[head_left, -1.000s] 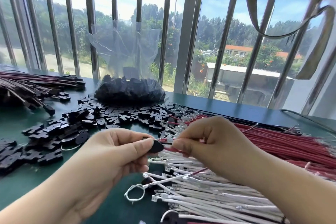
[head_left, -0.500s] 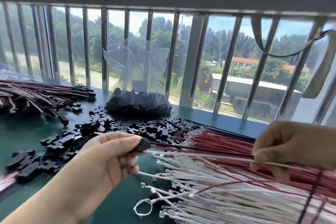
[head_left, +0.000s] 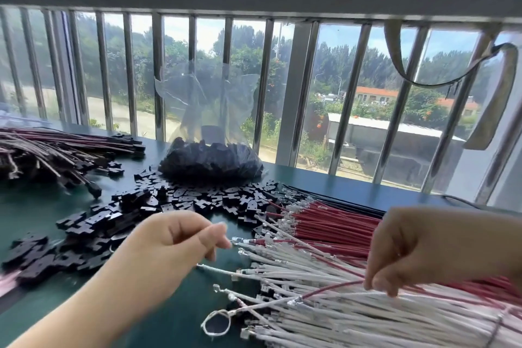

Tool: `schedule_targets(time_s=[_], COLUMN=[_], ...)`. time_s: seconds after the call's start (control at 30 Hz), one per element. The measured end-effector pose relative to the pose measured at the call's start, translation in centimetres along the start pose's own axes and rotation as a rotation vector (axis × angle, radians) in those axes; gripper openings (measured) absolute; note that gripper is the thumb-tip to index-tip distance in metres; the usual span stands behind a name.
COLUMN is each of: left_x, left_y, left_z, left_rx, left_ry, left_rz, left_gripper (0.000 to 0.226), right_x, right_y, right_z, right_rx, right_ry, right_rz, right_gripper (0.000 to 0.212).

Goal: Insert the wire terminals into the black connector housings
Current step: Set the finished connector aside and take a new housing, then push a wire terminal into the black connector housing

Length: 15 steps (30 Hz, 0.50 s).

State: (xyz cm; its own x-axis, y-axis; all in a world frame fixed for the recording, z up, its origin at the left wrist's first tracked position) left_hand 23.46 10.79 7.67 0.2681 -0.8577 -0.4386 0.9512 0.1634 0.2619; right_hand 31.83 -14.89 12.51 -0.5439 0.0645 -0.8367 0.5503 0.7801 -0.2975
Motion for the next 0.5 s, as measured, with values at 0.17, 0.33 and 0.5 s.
schedule_targets(time_s=[0.17,0.33,0.5], left_x=[-3.2,-6.1,-3.2], left_y=[1.9,1.6,2.4], left_z=[-3.0,-7.2,-6.4], left_rx=[-0.263,-0.68,-0.443], left_ry=[1.102,0.902,1.021], left_rz=[0.393,0.257,0.087], left_gripper=[0.062,0.111,0.085], right_x=[1.8,2.4,2.3], right_y=[1.4,1.9,1.6], right_z=[-1.9,-2.2,-2.4], right_rx=[0.042,0.032,0.027], right_ry=[-0.29,-0.337,-0.314], right_rz=[0.176,0.226,0.225], right_gripper=[0.007,0.012,0.015])
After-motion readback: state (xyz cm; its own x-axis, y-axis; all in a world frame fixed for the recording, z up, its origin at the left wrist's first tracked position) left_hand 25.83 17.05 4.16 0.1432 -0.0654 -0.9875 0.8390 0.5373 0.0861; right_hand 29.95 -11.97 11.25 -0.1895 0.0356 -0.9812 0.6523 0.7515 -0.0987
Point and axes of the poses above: each hand's wrist, its own y-axis towards the middle knuckle, its own x-axis out of the palm, z = x × y, the point moved 6 cm from there along y, towards the middle knuckle, and after that the axes turned 1 degree about z, right-handed, at the moved point
